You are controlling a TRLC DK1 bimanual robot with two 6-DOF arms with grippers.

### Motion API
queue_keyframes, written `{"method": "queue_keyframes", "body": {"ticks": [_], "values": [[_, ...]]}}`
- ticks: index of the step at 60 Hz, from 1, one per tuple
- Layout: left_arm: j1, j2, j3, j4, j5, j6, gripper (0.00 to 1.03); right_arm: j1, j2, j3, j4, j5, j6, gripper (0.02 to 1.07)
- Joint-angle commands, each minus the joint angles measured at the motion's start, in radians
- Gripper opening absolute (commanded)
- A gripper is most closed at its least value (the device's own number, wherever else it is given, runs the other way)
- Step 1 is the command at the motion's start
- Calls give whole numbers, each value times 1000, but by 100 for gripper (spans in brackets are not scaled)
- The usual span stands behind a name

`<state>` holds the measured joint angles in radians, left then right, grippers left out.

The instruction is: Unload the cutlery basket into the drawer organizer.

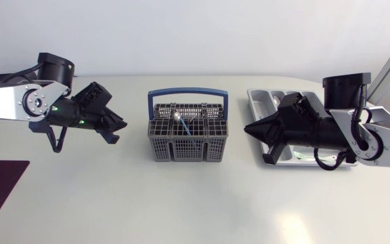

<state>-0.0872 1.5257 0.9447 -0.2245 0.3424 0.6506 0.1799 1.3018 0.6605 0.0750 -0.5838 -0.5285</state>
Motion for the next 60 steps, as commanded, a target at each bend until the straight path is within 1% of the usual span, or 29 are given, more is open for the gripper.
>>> {"method": "queue_keyframes", "body": {"ticks": [1, 4, 5, 8, 12, 16, 22, 28, 50, 60], "values": [[-6, -47, -52, 13, 14, -6, 68, 43, -27, -35, -18, 18, -14, 39], [-9, -64, -67, 13, 15, -11, 79, 78, -33, -36, -24, 33, -14, 54], [-13, -68, -72, 13, 14, -12, 83, 86, -36, -38, -24, 36, -14, 57], [-17, -81, -86, 16, 14, -14, 91, 121, -39, -39, -24, 55, -13, 67], [-23, -99, -106, 19, 14, -17, 98, 174, -38, -41, -18, 95, -14, 75], [-29, -113, -121, 22, 14, -19, 98, 221, -32, -39, -4, 124, -19, 77], [-36, -139, -142, 24, 14, -19, 98, 290, 10, -25, 34, 174, -21, 77], [-39, -157, -158, 27, 12, -19, 98, 326, 60, 1, 69, 193, -24, 77], [-52, -239, -225, 48, 4, -12, 98, 359, 223, 114, 161, 202, -24, 77], [-57, -251, -241, 53, 4, -12, 98, 363, 277, 157, 172, 202, -28, 75]]}}
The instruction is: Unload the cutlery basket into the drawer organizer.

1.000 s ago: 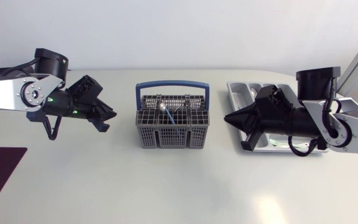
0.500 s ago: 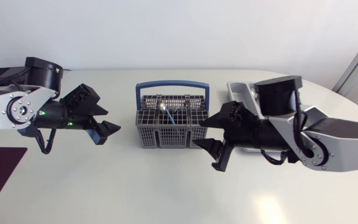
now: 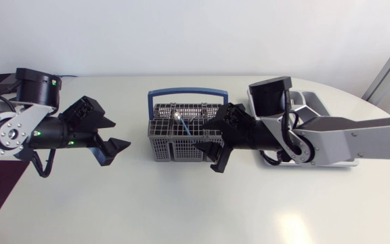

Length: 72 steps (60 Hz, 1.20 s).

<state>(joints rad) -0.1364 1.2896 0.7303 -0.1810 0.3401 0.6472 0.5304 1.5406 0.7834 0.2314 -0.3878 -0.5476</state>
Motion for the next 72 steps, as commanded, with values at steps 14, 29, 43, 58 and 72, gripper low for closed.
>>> {"method": "queue_keyframes", "body": {"ticks": [14, 29, 43, 58, 72], "values": [[-5, -16, -29, 15, 7, -9, 98, 17, 122, 112, 26, 6, -6, 61], [-5, -29, -28, 15, 5, -9, 98, 25, 158, 162, 26, 9, -6, 49], [-11, -26, -25, 17, 5, -12, 98, 34, 188, 189, 22, 10, -8, 30], [-8, -27, -26, 17, 5, -11, 98, 42, 199, 206, -9, 10, -15, 7], [-8, -32, -25, 17, 5, -14, 98, 43, 147, 195, -26, 7, -12, 7]]}}
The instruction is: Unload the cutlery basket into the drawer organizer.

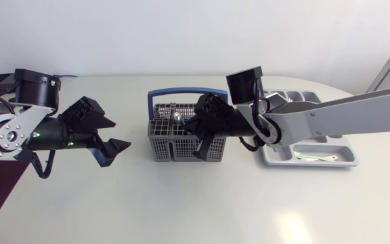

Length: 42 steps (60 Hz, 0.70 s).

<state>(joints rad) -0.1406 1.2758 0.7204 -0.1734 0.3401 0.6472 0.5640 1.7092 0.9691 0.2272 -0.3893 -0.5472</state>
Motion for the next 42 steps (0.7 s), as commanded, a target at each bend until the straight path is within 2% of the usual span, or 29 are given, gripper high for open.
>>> {"method": "queue_keyframes", "body": {"ticks": [1, 42], "values": [[-4, -20, -16, 9, 5, -14, 98, 10, -26, 10, -23, 7, -13, 7], [-11, -56, -21, 0, 0, -18, 98, 74, -293, -29, -94, 6, 81, 7]]}}
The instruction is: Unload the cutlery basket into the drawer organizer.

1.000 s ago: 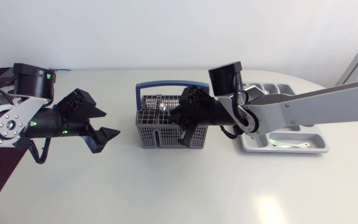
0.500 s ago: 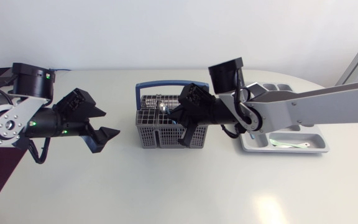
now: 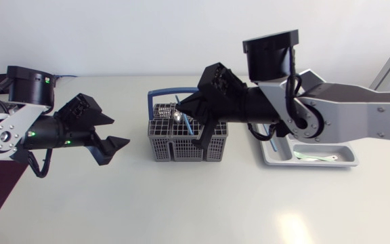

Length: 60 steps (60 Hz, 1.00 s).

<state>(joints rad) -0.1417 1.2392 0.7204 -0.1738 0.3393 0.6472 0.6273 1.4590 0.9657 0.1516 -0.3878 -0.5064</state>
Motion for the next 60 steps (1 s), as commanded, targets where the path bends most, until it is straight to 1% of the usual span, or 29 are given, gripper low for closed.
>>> {"method": "queue_keyframes", "body": {"ticks": [1, 9, 19, 25, 34, 40, 47, 54, 60], "values": [[-10, -20, -21, -1, 1, -18, 98, 12, -52, -27, -21, 4, 45, 7], [-10, -30, -16, -7, -2, -18, 98, 14, -143, -32, -61, 4, 69, 7], [-21, -35, -3, -20, -5, -18, 98, -12, -253, -19, -178, -17, 97, 7], [-50, -34, 8, -24, -17, -24, 98, -83, -299, -28, -234, -23, 105, 7], [-101, -29, 25, -27, -42, -40, 98, -253, -330, -50, -307, -99, 109, 7], [-133, -14, 44, -32, -62, -49, 98, -385, -327, -67, -342, -160, 109, 7], [-170, 22, 76, -43, -72, -67, 98, -512, -282, -67, -362, -187, 109, 7], [-203, 65, 120, -59, -82, -96, 98, -624, -178, -27, -377, -203, 128, 7], [-223, 106, 163, -82, -83, -126, 98, -684, -55, 33, -394, -206, 143, 7]]}}
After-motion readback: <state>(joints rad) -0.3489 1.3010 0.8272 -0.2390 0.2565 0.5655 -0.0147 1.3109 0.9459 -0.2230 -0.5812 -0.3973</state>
